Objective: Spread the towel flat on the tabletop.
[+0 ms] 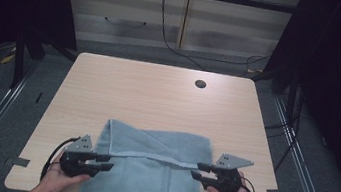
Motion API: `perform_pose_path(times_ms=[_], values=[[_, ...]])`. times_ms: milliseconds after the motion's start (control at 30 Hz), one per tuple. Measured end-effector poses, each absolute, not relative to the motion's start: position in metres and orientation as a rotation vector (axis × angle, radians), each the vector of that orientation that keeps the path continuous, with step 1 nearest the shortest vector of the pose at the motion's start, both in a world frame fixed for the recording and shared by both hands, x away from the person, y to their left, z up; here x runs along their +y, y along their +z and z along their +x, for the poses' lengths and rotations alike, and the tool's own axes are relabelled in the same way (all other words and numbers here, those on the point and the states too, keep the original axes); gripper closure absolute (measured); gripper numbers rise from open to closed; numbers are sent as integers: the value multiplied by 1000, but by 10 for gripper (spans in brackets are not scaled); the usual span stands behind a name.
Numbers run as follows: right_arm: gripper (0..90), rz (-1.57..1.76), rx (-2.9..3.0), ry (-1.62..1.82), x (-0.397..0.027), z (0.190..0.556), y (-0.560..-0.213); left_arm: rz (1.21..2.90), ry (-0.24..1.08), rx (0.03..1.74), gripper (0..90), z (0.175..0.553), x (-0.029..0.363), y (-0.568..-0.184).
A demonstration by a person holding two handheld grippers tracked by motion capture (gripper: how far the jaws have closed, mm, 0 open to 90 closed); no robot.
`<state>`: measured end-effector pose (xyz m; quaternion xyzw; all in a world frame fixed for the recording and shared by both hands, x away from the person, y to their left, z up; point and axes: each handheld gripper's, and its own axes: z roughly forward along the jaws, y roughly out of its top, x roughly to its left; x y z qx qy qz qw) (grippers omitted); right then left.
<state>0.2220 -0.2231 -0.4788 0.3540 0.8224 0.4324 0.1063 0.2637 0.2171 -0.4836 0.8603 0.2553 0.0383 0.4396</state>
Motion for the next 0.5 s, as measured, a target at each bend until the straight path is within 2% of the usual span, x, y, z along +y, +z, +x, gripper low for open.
perform_pose_path(times_ms=[67, 133, 267, 500], values=[[575, 1058, 2413, 1260, -228, 237, -483, 2131, 123, 626, 648, 278, 214, -482], [548, 1080, 2411, 1267, -229, 246, -486, 2146, 221, 627, 632, 290, 209, -481], [500, 1053, 2436, 1237, -223, 250, -494, 2143, 166, 621, 582, 304, 201, -489], [452, 1036, 2455, 1175, -217, 249, -504, 2198, 138, 597, 490, 297, 196, -502]])
